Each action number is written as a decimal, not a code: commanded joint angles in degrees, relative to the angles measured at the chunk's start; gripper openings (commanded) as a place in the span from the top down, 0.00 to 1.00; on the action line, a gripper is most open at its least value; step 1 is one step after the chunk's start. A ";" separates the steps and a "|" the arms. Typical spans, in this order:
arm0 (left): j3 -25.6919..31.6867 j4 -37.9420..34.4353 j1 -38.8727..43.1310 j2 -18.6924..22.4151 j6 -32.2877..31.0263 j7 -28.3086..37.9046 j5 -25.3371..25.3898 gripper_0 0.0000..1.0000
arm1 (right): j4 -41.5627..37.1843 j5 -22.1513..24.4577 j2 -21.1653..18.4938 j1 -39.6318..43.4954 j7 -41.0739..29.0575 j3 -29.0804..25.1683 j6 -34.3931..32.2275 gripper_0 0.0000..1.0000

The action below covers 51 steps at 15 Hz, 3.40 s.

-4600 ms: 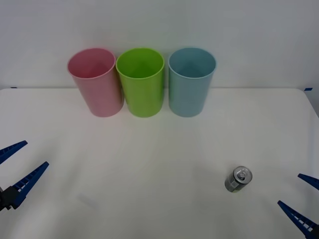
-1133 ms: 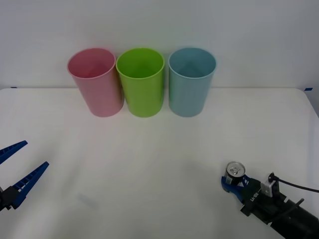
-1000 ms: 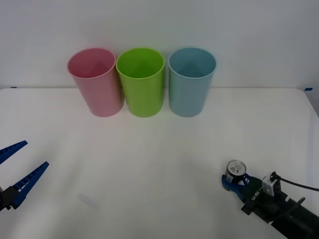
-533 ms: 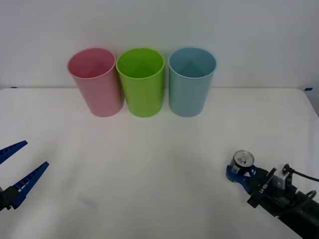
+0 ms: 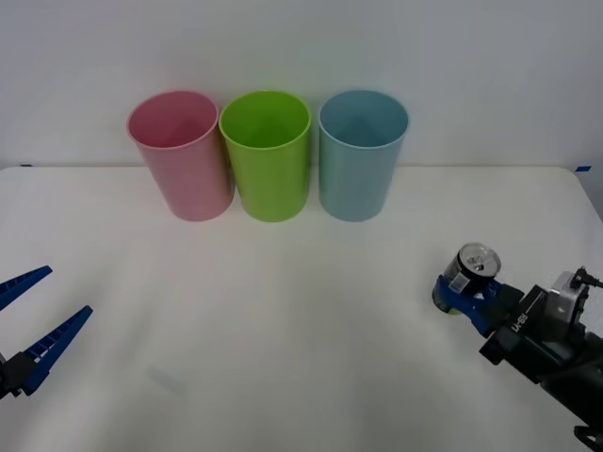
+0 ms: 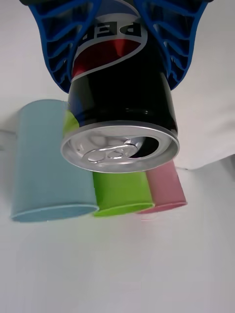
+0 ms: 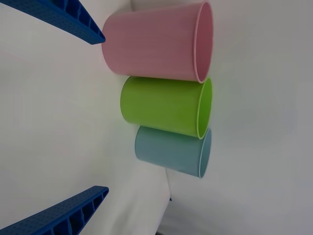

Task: Grasp the object on the table and drop it into the matching bin: aluminum can to the light blue bin, PET bottle to the pink bin.

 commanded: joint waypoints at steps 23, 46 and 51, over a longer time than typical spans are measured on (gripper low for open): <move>0.00 0.00 0.00 0.00 0.00 0.00 0.00 0.00 | 3.27 20.77 1.12 -34.80 -34.54 9.93 26.97 1.00; 0.00 0.00 0.00 0.00 0.00 0.00 0.00 0.00 | 29.11 30.26 10.00 -54.05 -30.50 7.73 34.53 0.00; 0.00 0.00 0.00 0.00 0.00 0.00 0.00 0.00 | 28.49 29.29 9.21 -53.43 -30.41 7.29 33.56 0.00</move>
